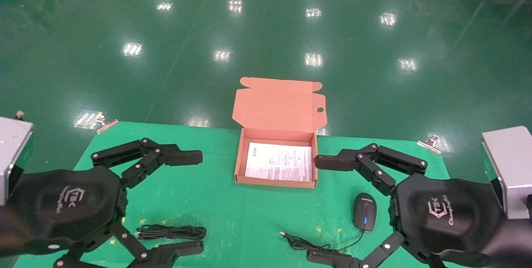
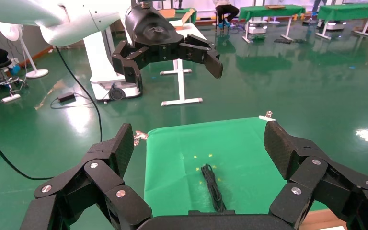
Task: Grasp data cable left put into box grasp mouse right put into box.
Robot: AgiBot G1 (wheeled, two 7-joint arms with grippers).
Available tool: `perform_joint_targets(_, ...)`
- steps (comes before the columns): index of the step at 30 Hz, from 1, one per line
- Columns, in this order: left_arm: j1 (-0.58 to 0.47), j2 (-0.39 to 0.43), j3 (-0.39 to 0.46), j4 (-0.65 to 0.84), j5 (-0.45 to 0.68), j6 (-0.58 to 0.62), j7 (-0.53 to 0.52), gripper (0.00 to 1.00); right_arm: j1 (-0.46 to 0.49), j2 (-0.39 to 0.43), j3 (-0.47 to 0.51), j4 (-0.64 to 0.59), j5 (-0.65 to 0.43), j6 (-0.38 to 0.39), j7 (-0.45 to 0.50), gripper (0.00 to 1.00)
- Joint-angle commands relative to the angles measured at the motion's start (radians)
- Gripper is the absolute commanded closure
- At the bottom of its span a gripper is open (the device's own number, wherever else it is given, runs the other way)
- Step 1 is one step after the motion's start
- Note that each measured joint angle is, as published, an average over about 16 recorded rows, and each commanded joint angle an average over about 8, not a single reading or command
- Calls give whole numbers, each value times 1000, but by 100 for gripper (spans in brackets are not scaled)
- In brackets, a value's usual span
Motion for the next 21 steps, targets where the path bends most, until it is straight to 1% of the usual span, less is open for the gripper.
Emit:
perform_joint_targets(1,0,0,0,0,0,0,0,0,0,0,0,0,0,0,0,0)
perform_joint_targets(21,-3,0,2,-3,5,1,1,0,2,1,2,0,1,0,-2,0)
